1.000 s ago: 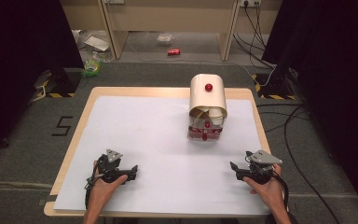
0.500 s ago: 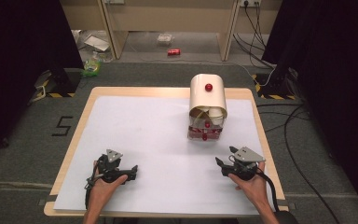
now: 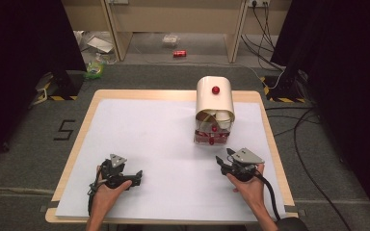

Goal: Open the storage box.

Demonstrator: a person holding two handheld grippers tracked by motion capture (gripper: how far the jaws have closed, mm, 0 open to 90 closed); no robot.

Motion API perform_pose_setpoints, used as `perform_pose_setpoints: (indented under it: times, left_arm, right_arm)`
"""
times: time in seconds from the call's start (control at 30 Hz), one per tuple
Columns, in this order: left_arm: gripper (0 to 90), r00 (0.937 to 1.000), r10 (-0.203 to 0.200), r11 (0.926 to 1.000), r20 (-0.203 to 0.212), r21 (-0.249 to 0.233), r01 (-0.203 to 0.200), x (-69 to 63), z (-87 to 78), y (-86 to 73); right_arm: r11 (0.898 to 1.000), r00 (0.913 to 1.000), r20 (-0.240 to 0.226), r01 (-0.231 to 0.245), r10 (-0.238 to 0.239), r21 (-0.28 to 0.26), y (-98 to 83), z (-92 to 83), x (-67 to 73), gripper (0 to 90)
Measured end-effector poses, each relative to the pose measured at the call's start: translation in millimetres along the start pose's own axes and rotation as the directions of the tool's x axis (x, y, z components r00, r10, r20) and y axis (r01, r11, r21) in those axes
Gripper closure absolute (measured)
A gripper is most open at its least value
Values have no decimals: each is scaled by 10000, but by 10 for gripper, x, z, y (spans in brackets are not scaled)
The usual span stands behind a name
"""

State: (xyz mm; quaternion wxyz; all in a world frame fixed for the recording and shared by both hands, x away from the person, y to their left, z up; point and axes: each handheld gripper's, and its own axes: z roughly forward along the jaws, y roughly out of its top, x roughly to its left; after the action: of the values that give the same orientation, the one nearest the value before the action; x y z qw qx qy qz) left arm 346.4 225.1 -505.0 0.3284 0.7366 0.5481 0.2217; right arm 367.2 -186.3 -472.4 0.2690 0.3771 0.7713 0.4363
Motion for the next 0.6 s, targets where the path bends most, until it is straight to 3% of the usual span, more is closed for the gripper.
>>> perform_pose_setpoints:
  times: [0.2, 0.4, 0.6]
  left_arm:
    - [0, 10000, -7, 10000, 1, -10, 7, 0, 0, 0]
    - [0, 10000, -4, 10000, -1, -8, 4, 0, 0, 0]
    - [0, 10000, -7, 10000, 4, -12, 7, 1, 0, -1]
  right_arm:
    - [10000, 9997, 213, -91, 92, -23, 65, 174, 130, 556]
    - [9985, 9980, 435, -436, 450, -338, 118, 255, 136, 605]
    - [9980, 9973, 528, -489, 510, -410, 142, 311, 141, 630]
